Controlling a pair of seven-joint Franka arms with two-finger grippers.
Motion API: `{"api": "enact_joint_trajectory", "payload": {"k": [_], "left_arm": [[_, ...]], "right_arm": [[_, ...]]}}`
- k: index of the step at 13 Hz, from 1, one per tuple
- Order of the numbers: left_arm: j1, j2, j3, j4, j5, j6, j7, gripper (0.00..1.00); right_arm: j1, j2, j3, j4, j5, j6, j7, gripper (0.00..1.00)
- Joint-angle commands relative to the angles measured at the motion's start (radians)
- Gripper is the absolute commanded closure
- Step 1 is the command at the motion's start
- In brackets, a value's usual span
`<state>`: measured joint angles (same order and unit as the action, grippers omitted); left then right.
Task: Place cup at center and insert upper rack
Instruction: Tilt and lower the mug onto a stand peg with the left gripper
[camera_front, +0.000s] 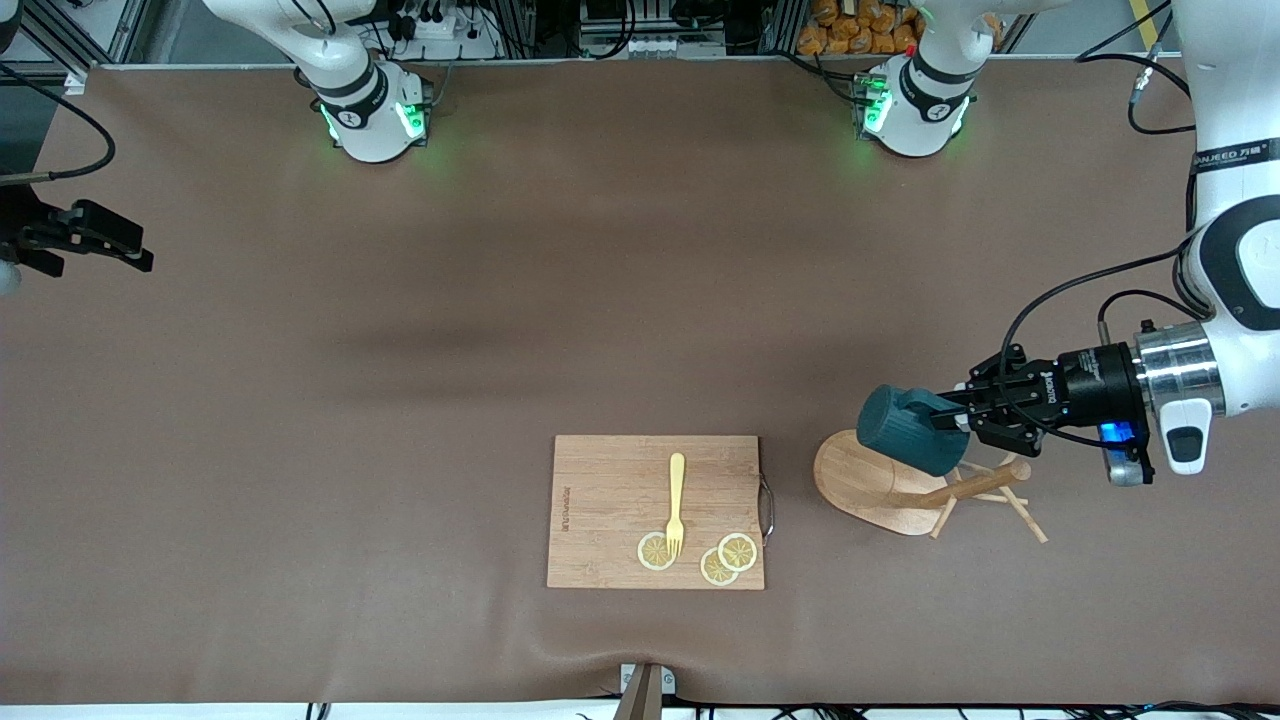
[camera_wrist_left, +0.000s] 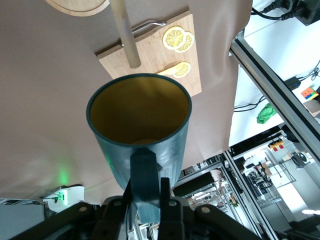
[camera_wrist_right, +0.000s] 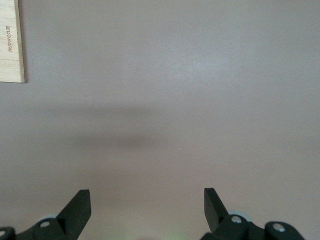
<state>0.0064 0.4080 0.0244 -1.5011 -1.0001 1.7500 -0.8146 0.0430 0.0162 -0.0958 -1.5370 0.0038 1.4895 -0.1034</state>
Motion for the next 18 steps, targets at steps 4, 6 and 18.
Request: {"api": "enact_joint_trajectory", "payload": {"k": [4, 6, 18], "left_arm": [[0.046, 0.045, -0.011, 0.013, -0.067, -0.01, 0.055, 1.0], [0.052, 0.054, -0.009, 0.012, -0.075, -0.01, 0.055, 1.0], [0.101, 0.118, -0.009, 0.007, -0.192, -0.01, 0.058, 1.0]], "right_arm": [[-0.003, -0.007, 0.002, 0.005, 0.013, -0.002, 0.01, 0.0], [0.003, -0.007, 0.002, 0.005, 0.013, 0.0, 0.011, 0.0], [0.008, -0.005, 0.004, 0.015, 0.027, -0.002, 0.013, 0.0]]}}
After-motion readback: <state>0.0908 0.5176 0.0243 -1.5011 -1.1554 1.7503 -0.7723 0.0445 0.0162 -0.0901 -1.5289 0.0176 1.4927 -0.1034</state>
